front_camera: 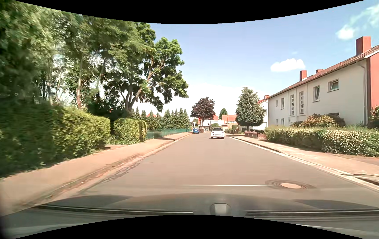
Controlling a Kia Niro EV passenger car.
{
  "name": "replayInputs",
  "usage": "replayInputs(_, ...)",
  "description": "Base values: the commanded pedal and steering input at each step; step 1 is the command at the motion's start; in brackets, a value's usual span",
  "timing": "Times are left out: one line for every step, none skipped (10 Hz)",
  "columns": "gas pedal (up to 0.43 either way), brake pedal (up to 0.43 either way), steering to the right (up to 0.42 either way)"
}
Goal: Follow the waypoints while adhering to traffic rules and regulations
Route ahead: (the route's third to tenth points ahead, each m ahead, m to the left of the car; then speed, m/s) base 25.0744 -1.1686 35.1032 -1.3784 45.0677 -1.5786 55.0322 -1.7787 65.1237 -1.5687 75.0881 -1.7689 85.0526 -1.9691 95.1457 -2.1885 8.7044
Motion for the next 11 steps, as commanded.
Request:
replayInputs(0.118, 0.006, 0.052)
replayInputs(0.118, 0.006, 0.053)
replayInputs(0.118, 0.006, 0.053)
replayInputs(0.118, 0.006, 0.051)
replayInputs(0.130, 0.006, 0.050)
replayInputs(0.130, 0.006, 0.049)
replayInputs(0.130, 0.006, 0.048)
replayInputs(0.130, 0.006, 0.048)
replayInputs(0.130, 0.006, 0.047)
replayInputs(0.130, 0.006, 0.044)
replayInputs(0.118, 0.006, 0.037)
